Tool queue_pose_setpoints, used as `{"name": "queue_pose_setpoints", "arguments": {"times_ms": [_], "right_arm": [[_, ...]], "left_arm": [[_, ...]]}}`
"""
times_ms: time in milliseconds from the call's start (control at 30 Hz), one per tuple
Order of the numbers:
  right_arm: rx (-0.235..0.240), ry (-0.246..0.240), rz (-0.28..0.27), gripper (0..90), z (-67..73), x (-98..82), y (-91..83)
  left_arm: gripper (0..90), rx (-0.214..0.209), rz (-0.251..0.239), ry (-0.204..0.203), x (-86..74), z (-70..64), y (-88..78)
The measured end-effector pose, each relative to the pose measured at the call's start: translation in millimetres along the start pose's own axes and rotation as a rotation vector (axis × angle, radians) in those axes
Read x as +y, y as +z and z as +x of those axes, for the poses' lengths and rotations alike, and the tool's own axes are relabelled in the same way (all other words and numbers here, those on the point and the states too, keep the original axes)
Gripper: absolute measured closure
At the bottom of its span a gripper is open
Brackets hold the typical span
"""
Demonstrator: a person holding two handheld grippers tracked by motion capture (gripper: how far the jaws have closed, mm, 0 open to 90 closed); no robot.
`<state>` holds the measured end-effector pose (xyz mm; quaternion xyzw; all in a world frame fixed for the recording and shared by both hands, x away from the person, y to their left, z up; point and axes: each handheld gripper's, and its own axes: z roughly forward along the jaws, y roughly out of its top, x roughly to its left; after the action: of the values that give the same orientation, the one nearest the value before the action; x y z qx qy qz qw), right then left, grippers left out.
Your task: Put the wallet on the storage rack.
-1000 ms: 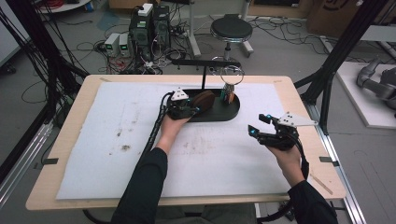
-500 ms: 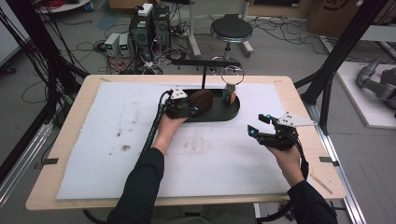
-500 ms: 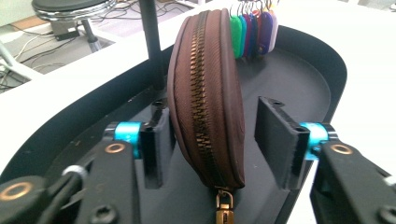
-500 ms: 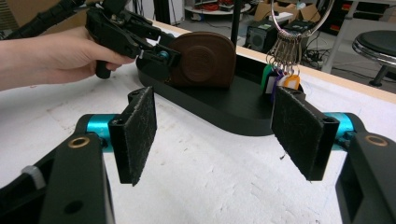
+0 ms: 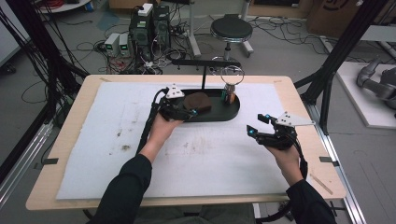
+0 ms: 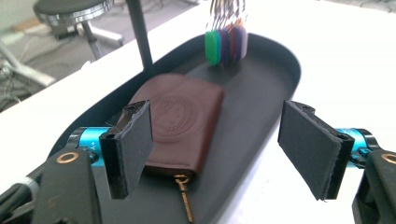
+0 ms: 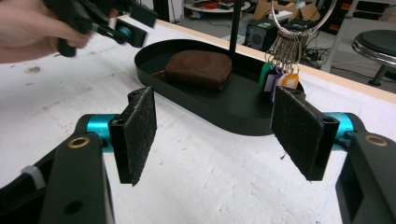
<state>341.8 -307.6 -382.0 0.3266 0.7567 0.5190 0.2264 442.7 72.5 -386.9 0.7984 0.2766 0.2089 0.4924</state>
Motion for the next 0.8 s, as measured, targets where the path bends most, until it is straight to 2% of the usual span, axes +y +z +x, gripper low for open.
{"name": "queue_pose_setpoints", "arguments": {"times_ms": [267,400,533,800], "right_arm": [[-0.002,0.003,0.004,31.9,0.6,-0.1,0.2],[-0.004,-0.002,0.008,31.8,0.6,-0.3,0.8],[-0.005,-0.003,0.013,31.6,0.8,-0.4,2.1],[-0.007,-0.004,0.024,31.1,-0.1,-1.2,4.1]], "left_arm": [[26.4,-0.024,-0.055,0.034,-2.3,-20.9,-43.5],[26.4,-0.025,-0.08,0.045,-8.3,-26.5,-66.6],[26.4,-0.018,-0.106,0.02,-19.4,-27.7,-88.5],[25.3,0.006,-0.118,-0.029,-48.4,-25.5,-127.0]]}}
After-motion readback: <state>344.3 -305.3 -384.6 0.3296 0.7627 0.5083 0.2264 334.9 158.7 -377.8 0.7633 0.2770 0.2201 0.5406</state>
